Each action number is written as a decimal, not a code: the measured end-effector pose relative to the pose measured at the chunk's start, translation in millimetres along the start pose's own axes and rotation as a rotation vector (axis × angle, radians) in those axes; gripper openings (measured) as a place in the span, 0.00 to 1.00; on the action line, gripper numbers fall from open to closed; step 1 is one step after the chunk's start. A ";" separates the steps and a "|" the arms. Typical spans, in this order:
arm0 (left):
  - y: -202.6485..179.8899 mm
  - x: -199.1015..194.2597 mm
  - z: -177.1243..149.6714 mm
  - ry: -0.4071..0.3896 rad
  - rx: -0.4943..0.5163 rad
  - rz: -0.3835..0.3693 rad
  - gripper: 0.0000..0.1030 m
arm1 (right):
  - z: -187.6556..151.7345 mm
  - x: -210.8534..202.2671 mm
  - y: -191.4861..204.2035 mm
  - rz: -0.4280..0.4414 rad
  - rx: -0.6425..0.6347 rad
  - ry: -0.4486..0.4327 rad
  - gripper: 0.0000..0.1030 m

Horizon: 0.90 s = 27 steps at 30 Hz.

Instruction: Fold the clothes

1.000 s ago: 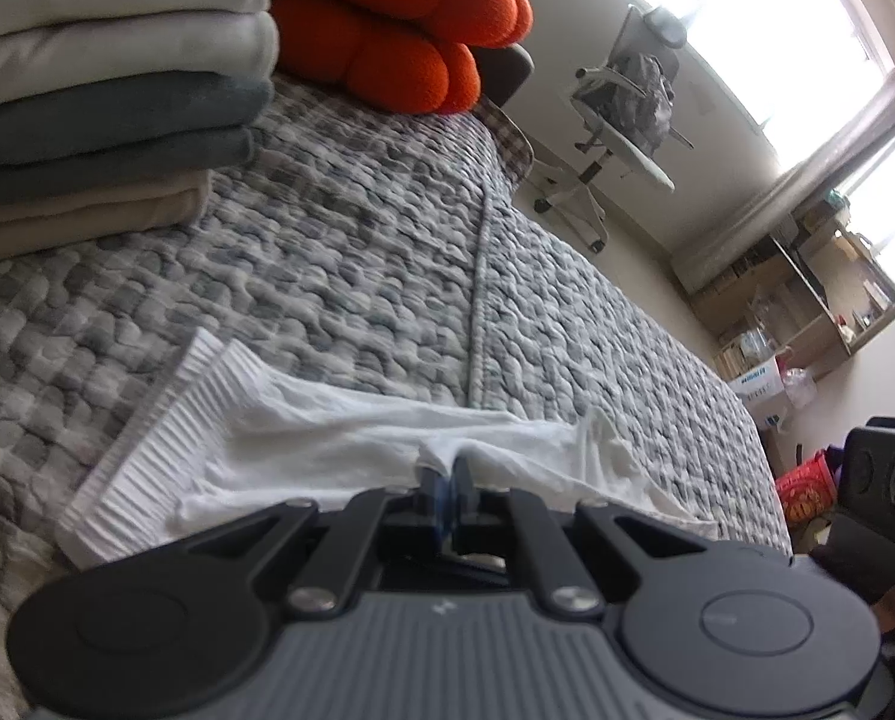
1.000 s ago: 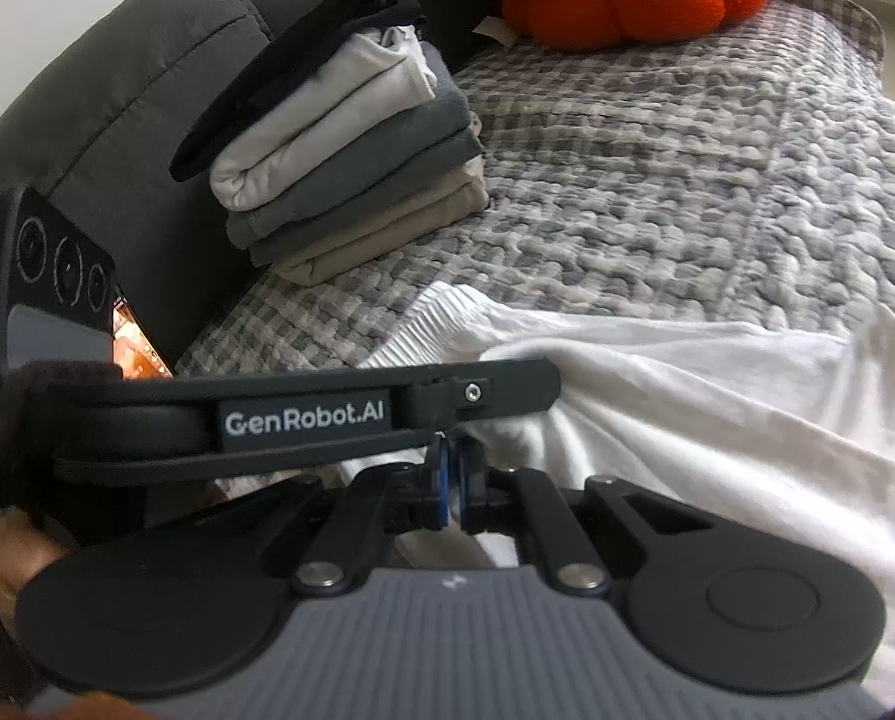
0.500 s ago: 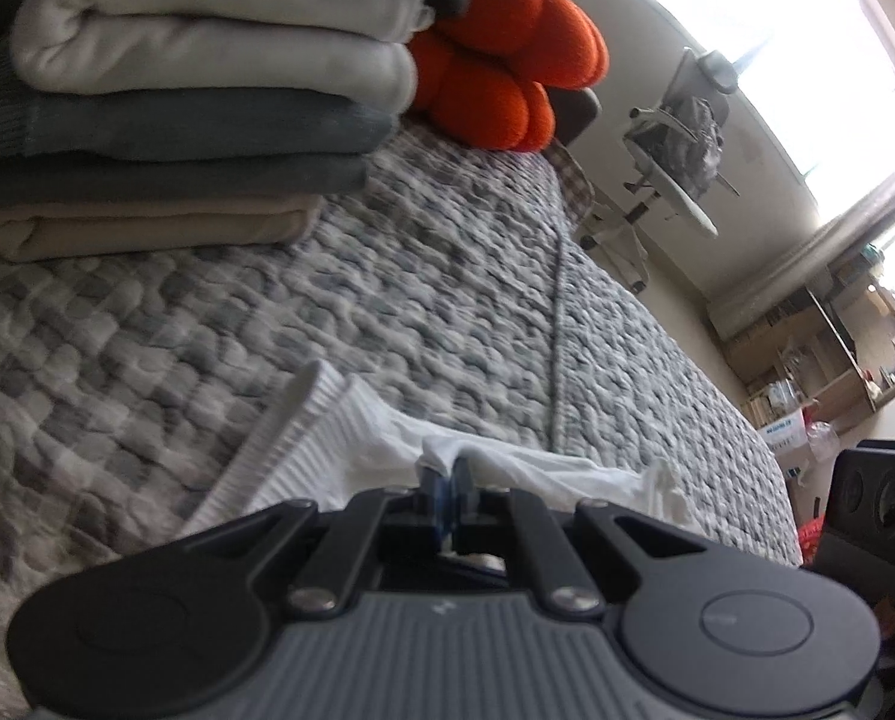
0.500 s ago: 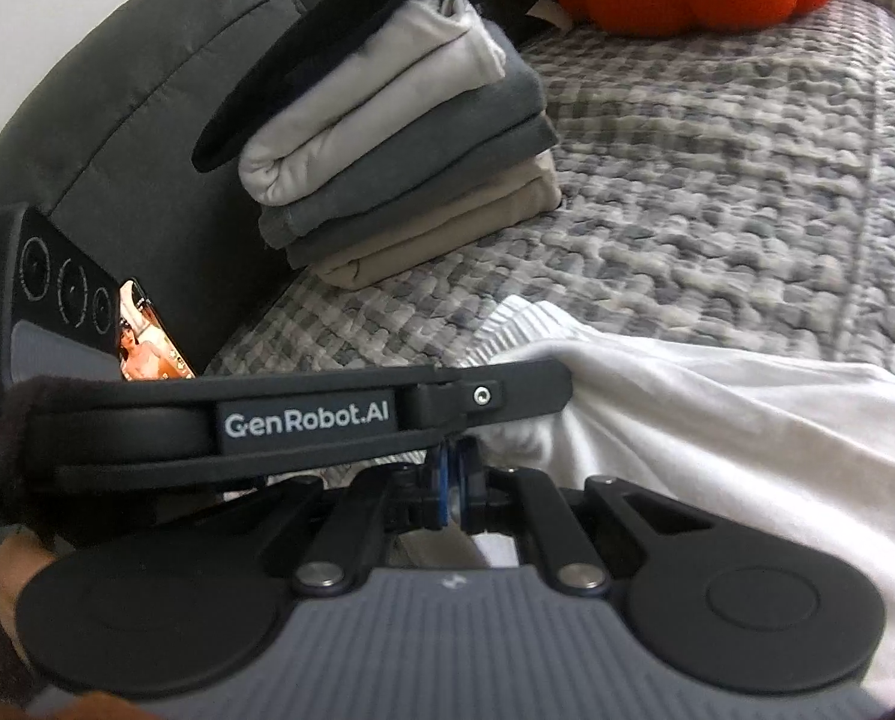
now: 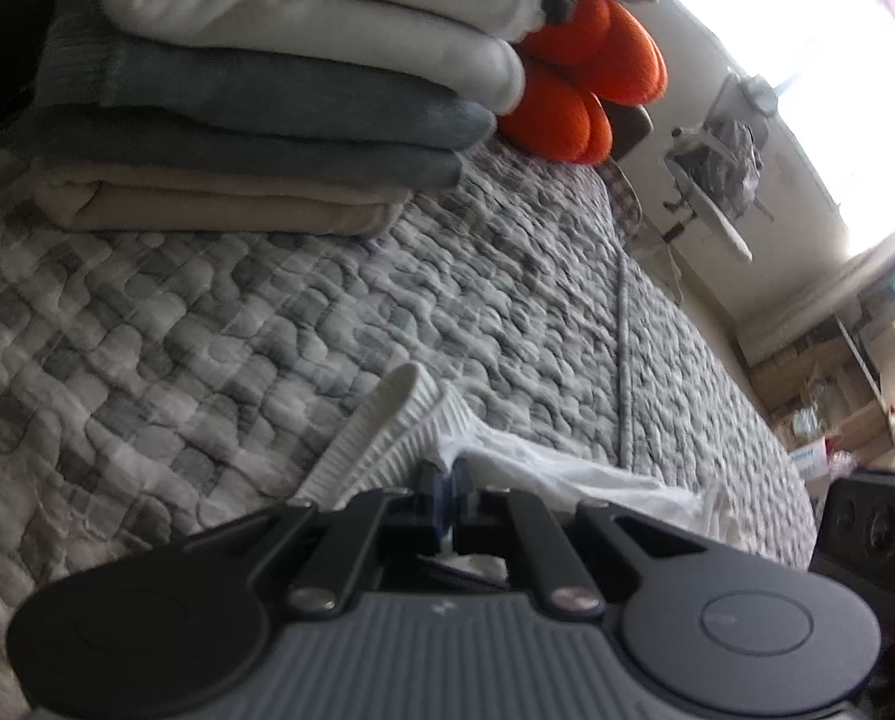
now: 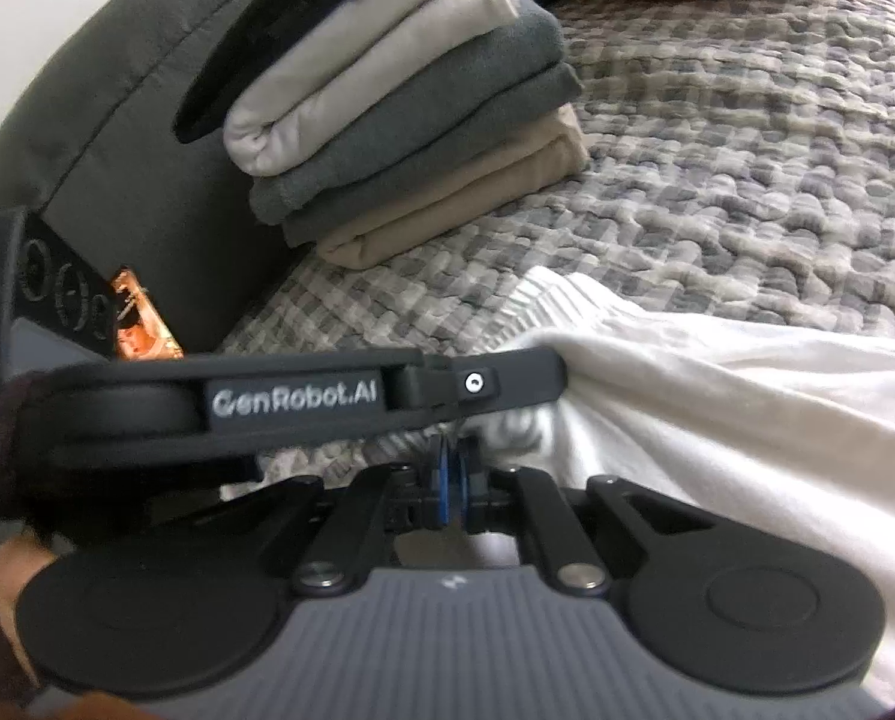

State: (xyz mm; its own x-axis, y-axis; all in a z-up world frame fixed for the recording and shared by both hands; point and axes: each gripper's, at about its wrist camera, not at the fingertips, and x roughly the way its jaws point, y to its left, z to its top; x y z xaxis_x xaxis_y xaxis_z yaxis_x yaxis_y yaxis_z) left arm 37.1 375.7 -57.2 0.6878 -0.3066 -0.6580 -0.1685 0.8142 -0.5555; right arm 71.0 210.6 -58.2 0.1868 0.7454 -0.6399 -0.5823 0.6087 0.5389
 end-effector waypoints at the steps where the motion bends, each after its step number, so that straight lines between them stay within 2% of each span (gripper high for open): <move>1: 1.3 -1.5 0.4 -0.008 -0.011 -0.005 0.02 | -0.1 -1.1 1.5 0.007 -0.010 0.003 0.14; 4: 3.8 -6.5 1.0 -0.032 -0.036 -0.014 0.03 | -0.4 -5.0 5.6 0.028 -0.035 0.011 0.17; 5: 3.4 -8.8 0.7 -0.042 -0.038 -0.011 0.03 | -0.5 -8.1 6.4 0.028 -0.039 0.010 0.21; 6: 3.1 -11.2 0.3 -0.051 -0.042 -0.010 0.03 | -0.7 -11.3 7.1 0.029 -0.043 0.009 0.35; 7: 1.7 -14.0 -0.3 -0.061 -0.043 -0.010 0.03 | -0.8 -14.5 7.8 0.030 -0.047 0.008 0.41; 8: 0.3 -16.9 -0.9 -0.070 -0.044 -0.010 0.03 | -1.5 -19.2 7.9 0.032 -0.052 0.000 0.43; 17: -22.6 -40.5 -6.9 -0.135 0.031 -0.024 0.03 | -2.3 -68.2 -3.9 -0.033 -0.083 -0.052 0.43; 27: -44.1 -40.5 -15.0 -0.139 0.159 -0.009 0.04 | -24.1 -123.4 -30.5 -0.249 -0.179 -0.092 0.43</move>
